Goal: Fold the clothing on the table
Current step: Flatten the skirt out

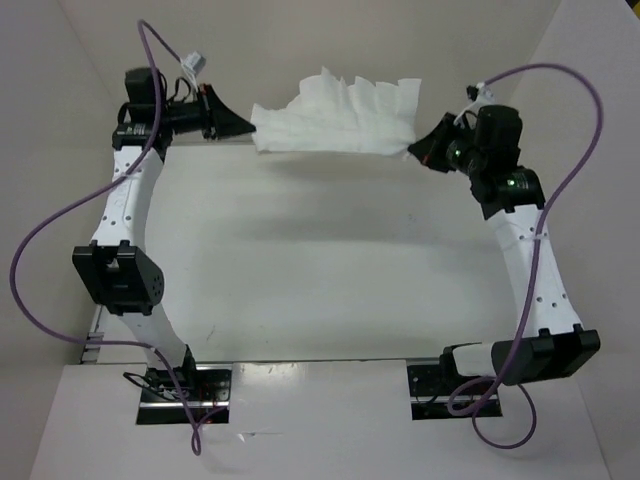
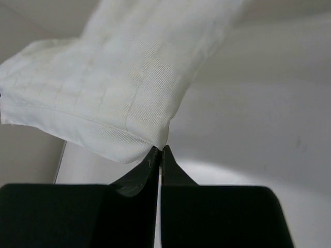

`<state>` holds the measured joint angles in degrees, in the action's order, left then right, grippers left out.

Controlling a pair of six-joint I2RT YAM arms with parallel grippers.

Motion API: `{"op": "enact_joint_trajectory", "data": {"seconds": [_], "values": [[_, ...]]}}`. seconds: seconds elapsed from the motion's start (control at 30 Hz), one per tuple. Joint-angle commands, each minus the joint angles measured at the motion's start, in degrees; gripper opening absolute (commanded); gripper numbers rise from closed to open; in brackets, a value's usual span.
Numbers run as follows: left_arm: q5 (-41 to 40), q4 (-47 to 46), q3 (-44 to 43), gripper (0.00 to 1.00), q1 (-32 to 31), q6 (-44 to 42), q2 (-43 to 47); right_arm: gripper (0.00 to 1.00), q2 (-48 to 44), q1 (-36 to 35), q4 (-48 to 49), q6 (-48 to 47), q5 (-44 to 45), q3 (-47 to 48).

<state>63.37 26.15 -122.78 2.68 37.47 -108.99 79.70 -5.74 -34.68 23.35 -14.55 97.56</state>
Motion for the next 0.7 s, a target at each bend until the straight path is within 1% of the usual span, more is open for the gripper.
{"op": "enact_joint_trajectory", "data": {"seconds": [0.0, 0.03, 0.07, 0.1, 0.13, 0.17, 0.2, 0.23, 0.27, 0.3, 0.33, 0.37, 0.4, 0.43, 0.47, 0.5, 0.57, 0.6, 0.63, 0.67], "values": [[-7.1, -5.5, 26.3, 0.10, 5.2, -1.5, 0.5, 0.00, -0.6, 4.6, -2.9, 1.2, 3.6, -17.9], [-7.8, -5.5, 31.0, 0.14, 5.1, -3.9, 1.2, 0.00, -1.4, 3.6, -2.9, 3.0, 1.7, -22.2], [-9.0, -4.4, 35.3, 0.16, 4.5, -5.0, 1.8, 0.00, -2.2, 1.8, -2.9, 3.9, -1.2, -29.9], [-9.9, -2.7, 43.5, 0.18, 4.5, -6.2, 2.5, 0.00, -3.3, 0.5, -4.3, 4.4, -2.9, -33.1], [-9.9, -1.6, 47.3, 0.27, 4.5, -8.8, 2.6, 0.00, -3.8, -1.0, -5.7, 5.8, -4.5, -38.3], [-9.3, -0.6, 51.2, 0.35, 3.9, -10.0, 4.2, 0.15, -3.9, -3.6, -7.5, 6.6, -7.1, -40.3], [-9.3, 2.5, 54.7, 0.39, 3.9, -11.5, 5.2, 0.32, -4.8, -4.5, -11.9, 6.6, -8.6, -42.0], [-8.6, 3.7, 61.5, 0.41, 3.9, -12.9, 6.5, 0.37, -7.1, -5.2, -14.9, 6.6, -9.3, -43.1], [-8.6, 5.3, 64.4, 0.43, 3.9, -15.4, 9.6, 0.41, -8.8, -5.2, -18.0, 6.6, -8.0, -43.6], [-8.6, 8.4, 66.9, 0.49, 3.9, -16.3, 11.5, 0.45, -10.7, -5.2, -21.0, 7.1, -6.3, -42.5], [-9.3, 10.0, 70.6, 0.52, 3.9, -17.1, 14.9, 0.50, -13.1, -4.6, -27.1, 7.1, -3.9, -38.2], [-9.3, 10.9, 72.1, 0.52, 3.9, -17.1, 16.6, 0.50, -13.2, -4.6, -30.0, 7.1, -1.0, -35.4], [-10.3, 10.9, 73.1, 0.52, 3.9, -16.6, 17.8, 0.50, -13.2, -3.2, -32.1, 6.5, 3.9, -32.5], [-11.2, 10.9, 73.1, 0.52, 3.9, -16.6, 18.5, 0.50, -13.2, -3.1, -34.2, 6.5, 5.6, -28.2], [-13.0, 9.7, 73.1, 0.52, 3.9, -15.4, 18.6, 0.50, -11.3, -2.5, -34.2, 6.5, 6.7, -26.7], [-14.0, 8.6, 71.2, 0.52, 3.9, -14.7, 17.6, 0.48, -11.3, -2.5, -32.7, 6.5, 7.4, -26.0], [-12.0, 4.5, 68.3, 0.49, 3.9, -12.7, 14.1, 0.46, -9.5, -2.5, -25.9, 8.1, 8.1, -26.0], [-11.1, 2.8, 64.7, 0.49, 3.9, -11.6, 12.8, 0.43, -8.7, -2.5, -23.3, 8.7, 8.1, -26.6], [-9.6, 1.2, 62.9, 0.48, 3.9, -10.7, 10.2, 0.40, -7.6, -2.5, -18.9, 8.7, 8.8, -26.6], [-9.6, -1.6, 60.8, 0.45, 3.2, -9.9, 8.9, 0.38, -5.4, -2.5, -16.7, 9.5, 8.8, -26.6]]}}
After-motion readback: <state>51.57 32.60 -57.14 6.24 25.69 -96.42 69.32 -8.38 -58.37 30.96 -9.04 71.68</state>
